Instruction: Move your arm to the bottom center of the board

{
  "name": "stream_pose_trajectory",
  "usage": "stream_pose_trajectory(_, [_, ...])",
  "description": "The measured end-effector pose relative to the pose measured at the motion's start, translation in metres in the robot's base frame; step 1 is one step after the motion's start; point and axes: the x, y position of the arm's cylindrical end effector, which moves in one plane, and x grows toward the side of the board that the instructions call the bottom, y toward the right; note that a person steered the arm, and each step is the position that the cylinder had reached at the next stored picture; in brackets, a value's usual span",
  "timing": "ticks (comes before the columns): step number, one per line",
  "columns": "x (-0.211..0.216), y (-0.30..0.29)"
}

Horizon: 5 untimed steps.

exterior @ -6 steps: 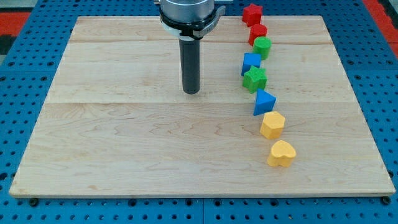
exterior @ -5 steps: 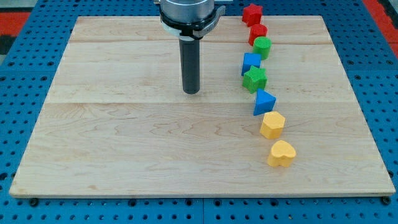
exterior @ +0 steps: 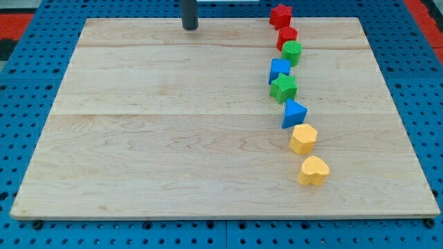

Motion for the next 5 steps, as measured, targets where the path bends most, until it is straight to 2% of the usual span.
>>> stream_pose_trajectory(2, [0.008, 0.02])
stream_pose_trajectory(5, [0.365, 0.024])
